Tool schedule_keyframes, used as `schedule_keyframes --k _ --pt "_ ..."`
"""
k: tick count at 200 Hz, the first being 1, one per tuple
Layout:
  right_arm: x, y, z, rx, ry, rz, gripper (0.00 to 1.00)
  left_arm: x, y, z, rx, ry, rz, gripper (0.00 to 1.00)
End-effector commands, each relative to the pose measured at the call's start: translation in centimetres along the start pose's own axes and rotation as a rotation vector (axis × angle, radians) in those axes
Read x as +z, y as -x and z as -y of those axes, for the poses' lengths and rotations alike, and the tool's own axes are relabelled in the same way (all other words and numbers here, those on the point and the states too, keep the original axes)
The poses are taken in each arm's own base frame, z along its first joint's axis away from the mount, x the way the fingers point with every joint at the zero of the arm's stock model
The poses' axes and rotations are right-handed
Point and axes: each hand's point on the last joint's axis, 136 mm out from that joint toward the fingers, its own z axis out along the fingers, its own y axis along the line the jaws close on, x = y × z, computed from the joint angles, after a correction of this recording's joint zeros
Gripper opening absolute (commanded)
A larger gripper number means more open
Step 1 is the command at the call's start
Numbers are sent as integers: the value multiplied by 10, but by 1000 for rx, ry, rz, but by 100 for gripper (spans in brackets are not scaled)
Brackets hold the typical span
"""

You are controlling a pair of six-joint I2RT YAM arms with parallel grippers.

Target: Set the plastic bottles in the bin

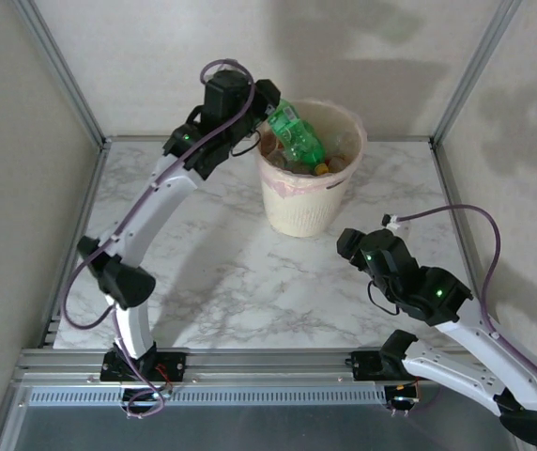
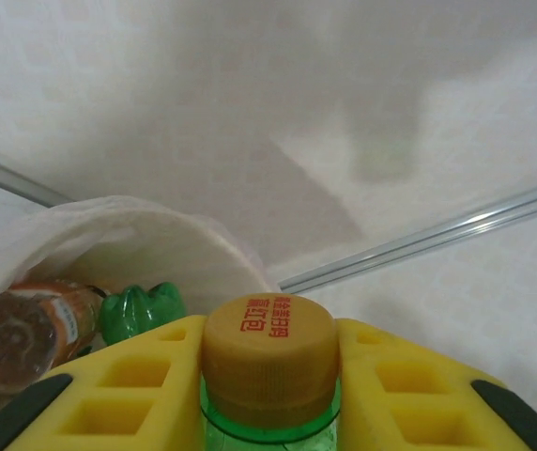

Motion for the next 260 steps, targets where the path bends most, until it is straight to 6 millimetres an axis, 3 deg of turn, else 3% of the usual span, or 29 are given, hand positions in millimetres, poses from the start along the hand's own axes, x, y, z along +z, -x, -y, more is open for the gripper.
schedule_keyframes --k 1,40,65,83,128,184,201,214,237,260 --pt "0 -6 4 27 7 -12 73 17 -3 -9 -27 19 -28 18" --pt "1 -10 10 24 -7 -16 73 40 -14 -38 -54 88 -60 22" --pt "1 -10 9 22 -3 -14 73 43 -31 -39 -40 85 -116 55" --pt "2 -9 8 21 1 -12 73 38 -40 -33 4 82 -127 68" --pt "1 -7 0 19 30 -12 73 14 -17 -17 61 64 -62 72" --pt "-7 10 -6 4 43 47 79 -43 20 -4 231 66 42 73" --pt "-11 23 2 11 4 107 84 -65 30 -18 300 98 99 77" --pt "-11 29 11 7 -41 155 86 -83 37 -41 333 137 150 81" --pt "5 22 31 7 -114 219 99 -116 33 -102 345 213 238 90" --pt "26 -9 75 150 -207 247 94 -146 19 -174 347 298 321 100"
